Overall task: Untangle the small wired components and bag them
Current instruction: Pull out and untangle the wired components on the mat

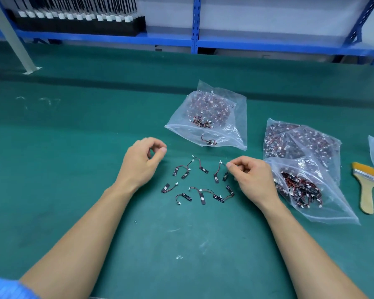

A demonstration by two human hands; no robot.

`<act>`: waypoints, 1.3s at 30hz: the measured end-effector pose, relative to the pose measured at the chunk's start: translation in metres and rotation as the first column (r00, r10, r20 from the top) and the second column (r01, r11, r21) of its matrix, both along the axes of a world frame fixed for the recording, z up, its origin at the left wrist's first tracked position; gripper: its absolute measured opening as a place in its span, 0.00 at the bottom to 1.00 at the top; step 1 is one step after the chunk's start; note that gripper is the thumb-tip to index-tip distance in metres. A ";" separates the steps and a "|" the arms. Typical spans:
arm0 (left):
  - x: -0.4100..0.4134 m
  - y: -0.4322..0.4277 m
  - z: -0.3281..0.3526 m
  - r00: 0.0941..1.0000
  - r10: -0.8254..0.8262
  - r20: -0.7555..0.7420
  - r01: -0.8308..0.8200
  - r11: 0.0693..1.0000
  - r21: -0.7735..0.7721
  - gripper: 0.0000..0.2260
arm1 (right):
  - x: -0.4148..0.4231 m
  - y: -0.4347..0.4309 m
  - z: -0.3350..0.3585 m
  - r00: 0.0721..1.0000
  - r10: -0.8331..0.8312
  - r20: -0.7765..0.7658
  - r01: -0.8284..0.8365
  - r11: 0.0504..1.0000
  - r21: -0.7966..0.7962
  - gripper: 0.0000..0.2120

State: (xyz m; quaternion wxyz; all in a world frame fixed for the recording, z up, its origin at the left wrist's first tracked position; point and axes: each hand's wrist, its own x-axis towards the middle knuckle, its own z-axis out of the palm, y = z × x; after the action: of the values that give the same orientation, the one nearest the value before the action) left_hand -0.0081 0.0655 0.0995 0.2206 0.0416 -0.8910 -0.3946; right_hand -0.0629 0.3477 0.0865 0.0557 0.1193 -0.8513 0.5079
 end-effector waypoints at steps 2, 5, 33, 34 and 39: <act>0.002 0.002 -0.003 0.995 -0.079 0.053 0.080 0.996 -0.028 0.04 | 0.000 0.001 0.000 1.000 0.005 0.005 -0.004 1.000 -0.012 0.10; 0.003 0.004 -0.003 0.968 -0.215 0.128 0.226 0.970 -0.087 0.03 | 0.000 0.001 0.000 1.000 0.013 0.015 -0.013 1.000 -0.011 0.09; 0.003 0.059 0.009 0.906 -0.395 0.154 0.393 0.644 -0.657 0.19 | 0.010 0.011 0.013 0.995 0.067 -0.069 -0.037 0.927 0.372 0.08; 0.003 0.060 0.008 0.906 -0.388 0.172 0.399 0.644 -0.652 0.19 | 0.010 0.011 0.013 0.996 0.057 -0.074 -0.026 0.931 0.365 0.09; 0.009 0.054 0.009 0.880 -0.437 0.187 0.464 0.704 -0.538 0.19 | 0.008 0.012 0.013 0.996 0.062 -0.064 -0.032 0.921 0.388 0.12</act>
State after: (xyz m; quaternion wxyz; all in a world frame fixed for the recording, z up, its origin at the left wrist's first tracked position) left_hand 0.0013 0.1197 0.1087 0.0993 -0.2357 -0.9548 -0.1518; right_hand -0.0550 0.3598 0.0992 0.0509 0.1675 -0.9288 0.3265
